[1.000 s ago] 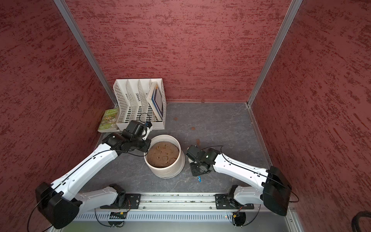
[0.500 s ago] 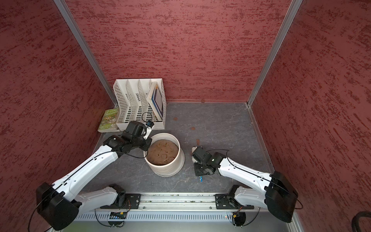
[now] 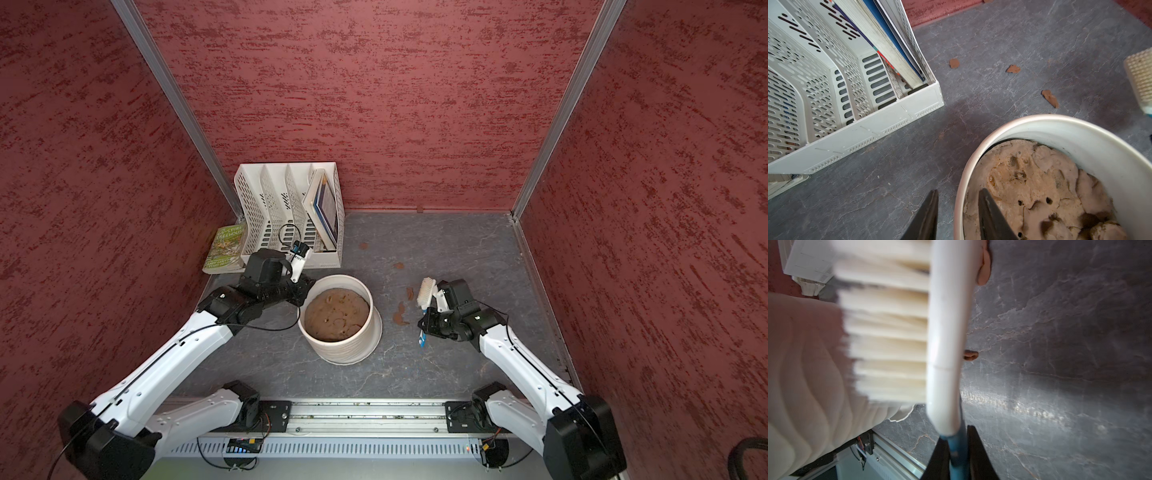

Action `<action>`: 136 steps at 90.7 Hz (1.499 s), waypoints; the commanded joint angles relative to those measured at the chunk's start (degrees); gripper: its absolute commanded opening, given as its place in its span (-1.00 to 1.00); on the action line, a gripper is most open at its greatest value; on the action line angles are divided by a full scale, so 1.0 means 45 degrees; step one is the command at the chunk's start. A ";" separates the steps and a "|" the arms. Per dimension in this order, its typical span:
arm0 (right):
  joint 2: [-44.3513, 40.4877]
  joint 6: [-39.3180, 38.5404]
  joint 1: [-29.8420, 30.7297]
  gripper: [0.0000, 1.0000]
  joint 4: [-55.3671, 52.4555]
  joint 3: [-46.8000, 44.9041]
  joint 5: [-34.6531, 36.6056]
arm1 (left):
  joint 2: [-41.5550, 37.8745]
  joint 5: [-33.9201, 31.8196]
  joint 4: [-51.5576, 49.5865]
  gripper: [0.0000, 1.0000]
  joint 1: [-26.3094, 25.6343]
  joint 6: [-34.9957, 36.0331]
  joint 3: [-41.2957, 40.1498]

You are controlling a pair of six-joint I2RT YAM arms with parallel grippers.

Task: Scrub the dried mud off the ceramic pot
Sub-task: Place the brush at the center of the board.

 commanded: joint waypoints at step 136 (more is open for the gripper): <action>0.8291 -0.0841 0.2117 -0.34 -0.4652 0.5097 0.8725 | -0.1680 -0.2190 -0.0244 0.06 0.0180 -0.4926 -0.0089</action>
